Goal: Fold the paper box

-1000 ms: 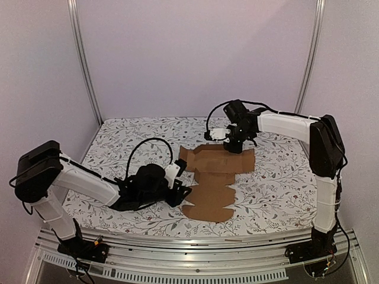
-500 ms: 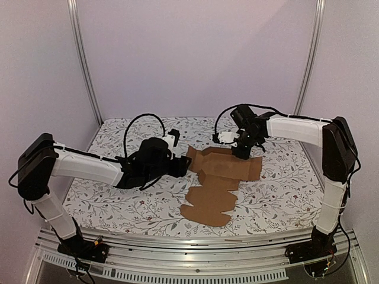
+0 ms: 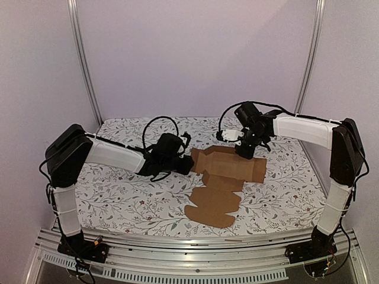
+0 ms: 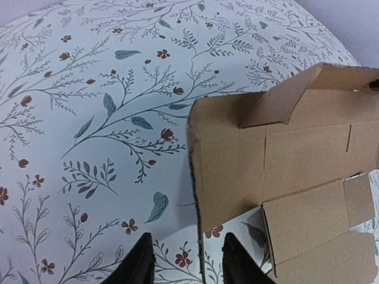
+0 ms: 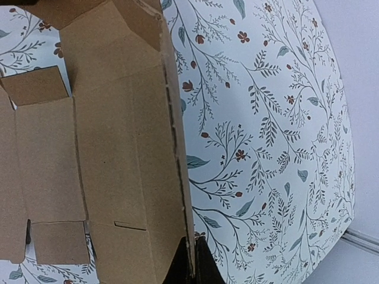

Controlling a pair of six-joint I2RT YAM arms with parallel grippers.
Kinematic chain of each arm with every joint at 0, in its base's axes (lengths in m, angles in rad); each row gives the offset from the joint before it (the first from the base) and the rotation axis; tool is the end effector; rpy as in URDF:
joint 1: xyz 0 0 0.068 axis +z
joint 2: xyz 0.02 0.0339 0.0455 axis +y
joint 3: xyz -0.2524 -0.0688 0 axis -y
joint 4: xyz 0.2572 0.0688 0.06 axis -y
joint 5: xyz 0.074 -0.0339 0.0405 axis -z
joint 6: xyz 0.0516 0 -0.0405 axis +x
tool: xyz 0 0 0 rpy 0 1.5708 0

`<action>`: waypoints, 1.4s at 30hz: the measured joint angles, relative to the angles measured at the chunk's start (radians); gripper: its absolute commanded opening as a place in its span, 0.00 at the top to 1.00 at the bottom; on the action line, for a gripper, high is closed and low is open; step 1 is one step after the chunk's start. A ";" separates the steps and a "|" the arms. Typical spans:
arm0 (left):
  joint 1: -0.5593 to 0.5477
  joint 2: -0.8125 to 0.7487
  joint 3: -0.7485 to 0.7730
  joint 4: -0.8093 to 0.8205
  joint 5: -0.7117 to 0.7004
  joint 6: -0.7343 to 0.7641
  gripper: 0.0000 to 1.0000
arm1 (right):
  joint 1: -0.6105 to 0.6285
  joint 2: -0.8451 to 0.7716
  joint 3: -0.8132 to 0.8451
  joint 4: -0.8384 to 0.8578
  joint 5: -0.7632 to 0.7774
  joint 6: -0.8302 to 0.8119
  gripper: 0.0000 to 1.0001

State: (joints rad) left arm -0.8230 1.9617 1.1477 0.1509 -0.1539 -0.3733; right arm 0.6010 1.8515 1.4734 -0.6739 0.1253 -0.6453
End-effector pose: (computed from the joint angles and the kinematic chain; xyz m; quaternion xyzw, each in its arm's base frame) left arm 0.3015 -0.3135 0.1241 0.1669 0.8811 -0.1891 0.4001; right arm 0.3444 0.2283 0.2081 -0.5499 0.7927 -0.0662 0.2546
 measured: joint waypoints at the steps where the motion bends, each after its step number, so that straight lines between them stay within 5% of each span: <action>1: 0.007 0.005 0.000 0.003 0.013 -0.008 0.80 | 0.000 0.000 -0.002 -0.004 0.000 0.002 1.00; 7: 0.048 0.036 0.001 0.050 0.139 -0.004 0.95 | 0.000 0.000 -0.003 -0.023 -0.004 0.013 0.95; 11: 0.051 0.053 0.011 0.082 0.214 0.006 0.99 | 0.000 0.000 0.013 -0.061 -0.031 0.018 0.74; 14: 0.051 0.061 0.014 0.101 0.251 0.018 1.00 | 0.000 0.009 0.064 -0.109 -0.050 0.009 0.69; 30: 0.051 0.061 -0.017 0.169 0.268 0.037 1.00 | 0.000 0.151 0.204 -0.220 -0.092 -0.014 0.89; 38: 0.051 0.060 -0.024 0.182 0.260 0.051 1.00 | -0.009 0.151 0.272 -0.270 -0.101 -0.016 0.48; 42: 0.051 0.055 -0.040 0.193 0.258 0.068 1.00 | -0.034 0.150 0.363 -0.278 -0.097 -0.039 0.41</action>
State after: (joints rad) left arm -0.7723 2.0171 1.1076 0.3435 0.1040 -0.3058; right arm 0.5671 2.0014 1.8366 -0.9516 0.0288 -0.6846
